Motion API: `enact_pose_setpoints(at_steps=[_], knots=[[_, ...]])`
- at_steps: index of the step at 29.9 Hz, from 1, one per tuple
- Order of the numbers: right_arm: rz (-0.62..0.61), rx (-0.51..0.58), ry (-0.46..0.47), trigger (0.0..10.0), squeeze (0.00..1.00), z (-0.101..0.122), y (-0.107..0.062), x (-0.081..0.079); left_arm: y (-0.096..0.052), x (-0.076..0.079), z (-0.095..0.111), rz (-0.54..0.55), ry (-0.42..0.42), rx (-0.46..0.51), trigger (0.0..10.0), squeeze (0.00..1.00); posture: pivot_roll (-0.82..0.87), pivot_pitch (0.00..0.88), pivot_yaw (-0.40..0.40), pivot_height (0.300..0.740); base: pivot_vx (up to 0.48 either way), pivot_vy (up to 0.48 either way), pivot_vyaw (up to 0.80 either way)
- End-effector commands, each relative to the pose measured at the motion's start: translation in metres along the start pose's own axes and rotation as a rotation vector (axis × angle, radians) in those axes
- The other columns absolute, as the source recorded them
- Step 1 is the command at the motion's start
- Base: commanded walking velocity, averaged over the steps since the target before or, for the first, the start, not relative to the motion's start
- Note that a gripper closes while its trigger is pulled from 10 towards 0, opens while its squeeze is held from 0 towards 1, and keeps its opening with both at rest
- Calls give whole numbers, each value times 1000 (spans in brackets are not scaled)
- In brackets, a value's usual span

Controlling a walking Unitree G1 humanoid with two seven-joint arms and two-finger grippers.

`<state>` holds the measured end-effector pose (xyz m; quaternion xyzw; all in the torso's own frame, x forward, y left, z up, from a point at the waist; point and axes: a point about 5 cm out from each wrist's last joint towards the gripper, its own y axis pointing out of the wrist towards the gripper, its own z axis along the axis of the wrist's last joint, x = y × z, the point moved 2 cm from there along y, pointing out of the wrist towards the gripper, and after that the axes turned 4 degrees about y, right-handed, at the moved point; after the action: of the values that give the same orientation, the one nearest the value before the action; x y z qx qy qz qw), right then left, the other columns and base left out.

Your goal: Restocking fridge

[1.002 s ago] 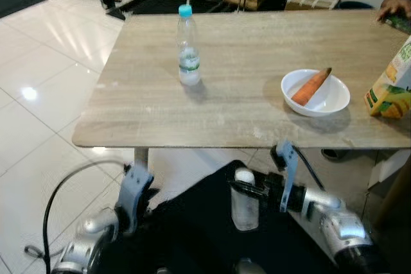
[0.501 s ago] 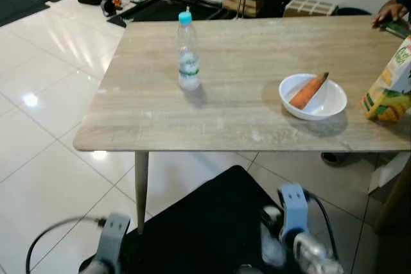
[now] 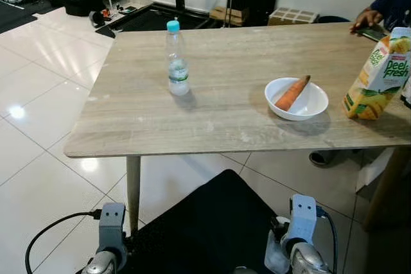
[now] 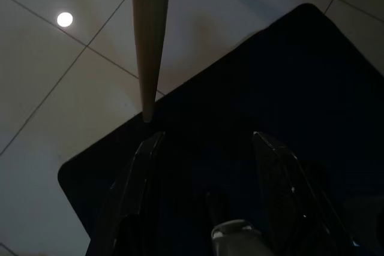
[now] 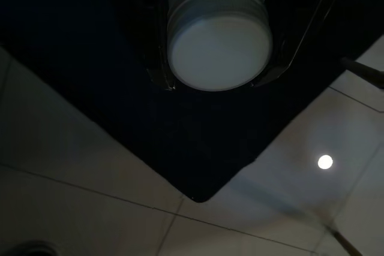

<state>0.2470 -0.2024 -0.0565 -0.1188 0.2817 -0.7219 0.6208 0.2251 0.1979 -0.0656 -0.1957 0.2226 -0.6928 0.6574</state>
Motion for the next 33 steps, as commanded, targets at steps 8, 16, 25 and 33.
enact_pose_setpoints(at_steps=[8,16,25,33], knots=[[257,65,71,10000,0,23,8,-36,1,59,4,-408,328,23,10000,0,-180,102,30,725,0,0,0],[496,89,62,10000,0,29,3,-65,5,87,17,-610,530,44,10000,0,-179,127,49,725,0,0,0],[662,161,213,10000,0,40,-6,-72,4,120,33,-796,535,74,10000,0,-192,141,67,725,0,0,0],[853,149,238,1804,0,44,-16,-93,-4,146,36,-989,661,99,10000,0,-196,144,61,725,0,0,0]])
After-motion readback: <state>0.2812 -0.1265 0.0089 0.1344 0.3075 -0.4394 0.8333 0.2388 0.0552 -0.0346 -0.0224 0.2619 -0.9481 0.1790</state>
